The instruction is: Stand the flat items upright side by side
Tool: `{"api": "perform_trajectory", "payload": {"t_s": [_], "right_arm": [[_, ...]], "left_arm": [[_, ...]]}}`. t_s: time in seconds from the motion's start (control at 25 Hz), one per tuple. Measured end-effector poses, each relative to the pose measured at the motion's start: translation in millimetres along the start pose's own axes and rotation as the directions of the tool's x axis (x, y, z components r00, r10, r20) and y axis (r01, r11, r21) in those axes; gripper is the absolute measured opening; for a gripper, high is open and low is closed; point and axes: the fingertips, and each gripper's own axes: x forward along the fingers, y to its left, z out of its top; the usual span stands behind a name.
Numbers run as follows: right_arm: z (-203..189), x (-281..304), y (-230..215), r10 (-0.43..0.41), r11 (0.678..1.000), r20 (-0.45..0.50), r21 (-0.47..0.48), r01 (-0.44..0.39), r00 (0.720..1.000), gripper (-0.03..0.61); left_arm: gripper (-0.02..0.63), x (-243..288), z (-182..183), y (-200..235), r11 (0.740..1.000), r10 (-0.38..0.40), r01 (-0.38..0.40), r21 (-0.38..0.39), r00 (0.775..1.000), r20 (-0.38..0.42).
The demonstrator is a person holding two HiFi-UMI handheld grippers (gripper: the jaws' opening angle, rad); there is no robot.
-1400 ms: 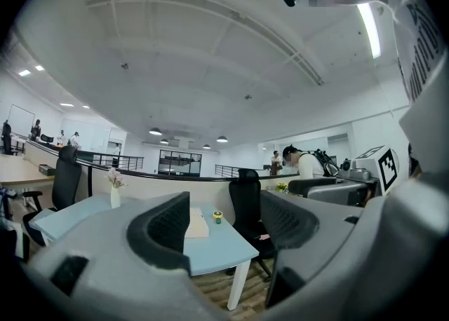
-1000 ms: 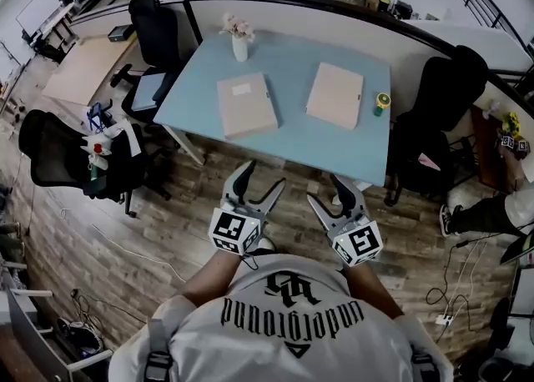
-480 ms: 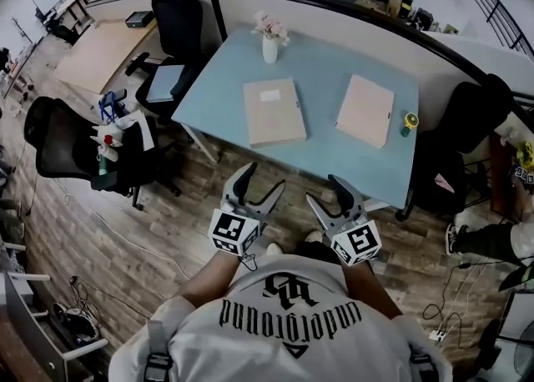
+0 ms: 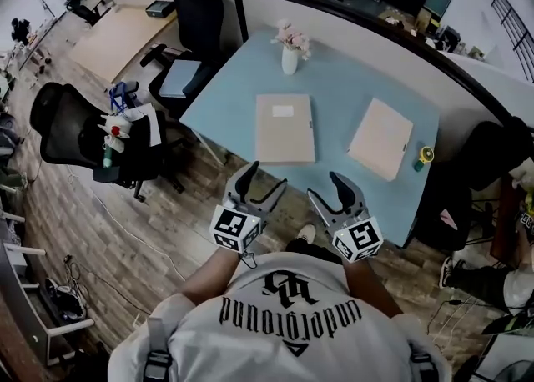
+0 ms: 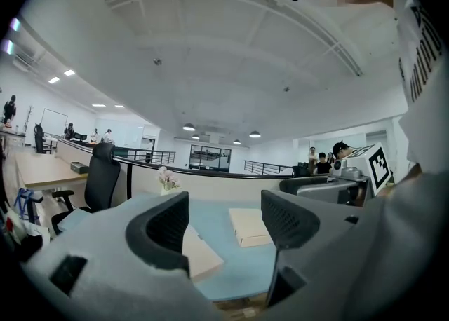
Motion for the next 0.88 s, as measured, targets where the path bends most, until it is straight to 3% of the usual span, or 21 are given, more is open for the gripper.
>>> {"api": "perform_trajectory", "payload": {"t_s": [0.4, 0.88], "right_arm": [[-10, 50, -105, 0.104, 0.994, -0.062, 0.052, -0.101, 0.993, 0.259], [-52, 101, -159, 0.133, 0.981, -0.180, 0.163, -0.104, 0.975, 0.262]], "left_arm": [[0.334, 97, -1, 35, 0.994, 0.102, -0.103, -0.026, 0.994, -0.028], [0.339, 138, -35, 92, 0.983, 0.159, -0.170, -0.072, 0.977, -0.141]]}}
